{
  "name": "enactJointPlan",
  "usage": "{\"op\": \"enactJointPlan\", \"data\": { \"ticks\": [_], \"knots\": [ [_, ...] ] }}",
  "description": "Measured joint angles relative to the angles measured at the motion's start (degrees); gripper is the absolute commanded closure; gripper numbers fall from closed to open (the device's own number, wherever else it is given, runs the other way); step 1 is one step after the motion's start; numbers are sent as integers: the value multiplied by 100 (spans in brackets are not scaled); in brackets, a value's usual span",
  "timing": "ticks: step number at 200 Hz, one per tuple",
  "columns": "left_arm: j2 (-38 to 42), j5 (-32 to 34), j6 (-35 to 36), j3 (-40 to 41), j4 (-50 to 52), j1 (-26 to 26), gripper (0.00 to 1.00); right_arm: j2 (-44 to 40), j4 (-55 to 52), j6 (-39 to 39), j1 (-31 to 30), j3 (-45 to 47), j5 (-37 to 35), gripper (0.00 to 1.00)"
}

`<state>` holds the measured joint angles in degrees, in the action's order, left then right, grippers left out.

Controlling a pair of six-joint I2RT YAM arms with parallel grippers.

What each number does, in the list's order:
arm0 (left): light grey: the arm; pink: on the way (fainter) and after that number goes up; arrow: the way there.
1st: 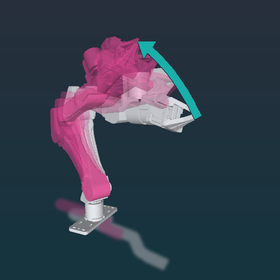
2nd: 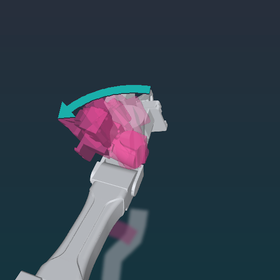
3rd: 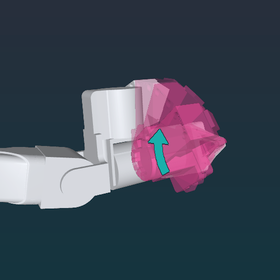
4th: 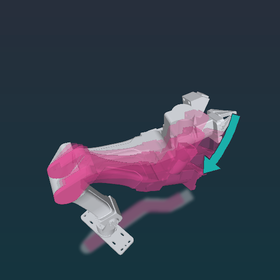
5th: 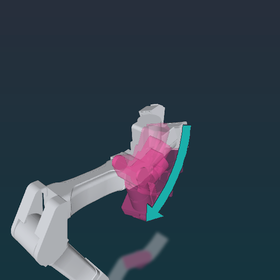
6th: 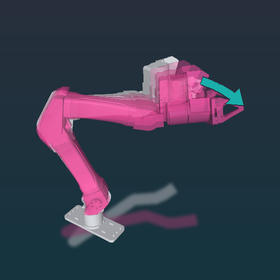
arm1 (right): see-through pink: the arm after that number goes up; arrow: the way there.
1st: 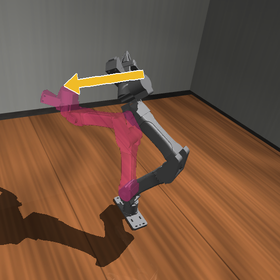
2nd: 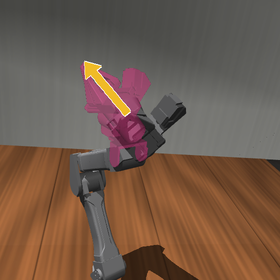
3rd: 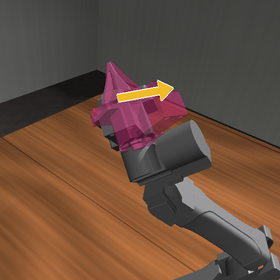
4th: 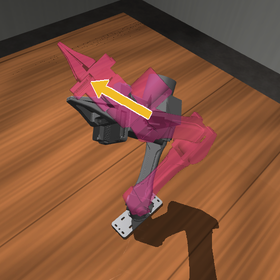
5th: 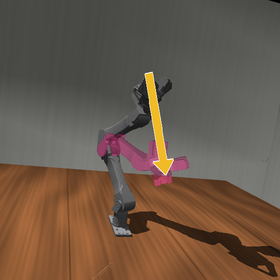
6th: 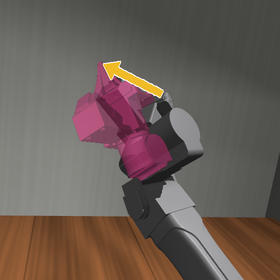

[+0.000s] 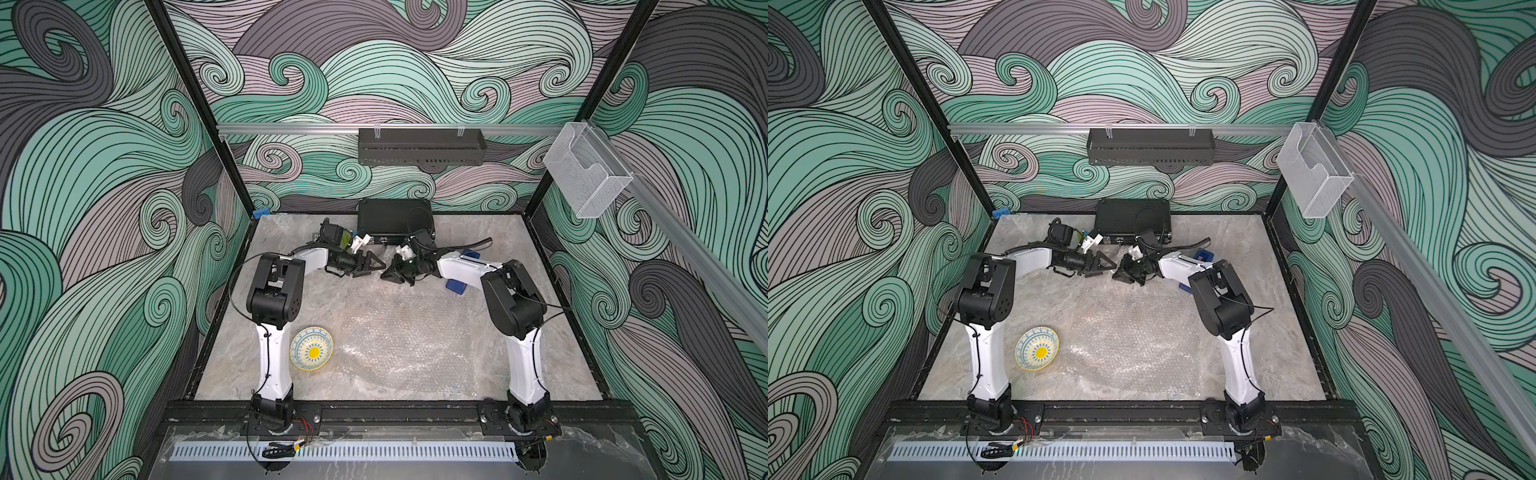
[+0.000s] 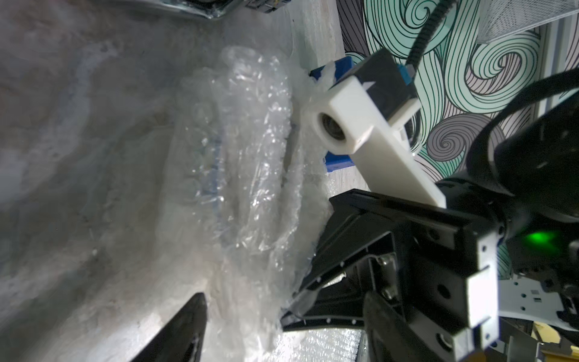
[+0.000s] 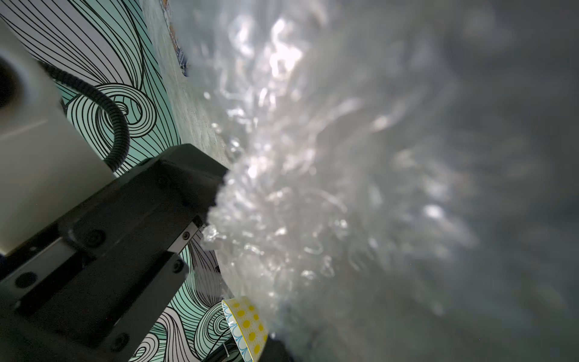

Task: Wrap bowls in bubble wrap
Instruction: Stick the tape on the bubble wrap.

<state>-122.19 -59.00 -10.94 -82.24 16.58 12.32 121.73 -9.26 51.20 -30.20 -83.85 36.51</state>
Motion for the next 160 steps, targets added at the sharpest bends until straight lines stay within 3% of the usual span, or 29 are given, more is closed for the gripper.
{"op": "enactJointPlan", "data": {
  "ticks": [54,96,133,160],
  "knots": [
    [-168,-20,2,-184,142,0,53,0,-28,-9,28,0,63,100],
    [-407,-20,-153,-474,140,0,63,0,-42,-20,33,0,83,100],
    [-511,-17,-282,-562,133,0,87,0,-61,-20,33,0,87,100],
    [-601,-26,-380,-614,116,0,92,0,-68,-20,33,0,85,100]
  ]
}}
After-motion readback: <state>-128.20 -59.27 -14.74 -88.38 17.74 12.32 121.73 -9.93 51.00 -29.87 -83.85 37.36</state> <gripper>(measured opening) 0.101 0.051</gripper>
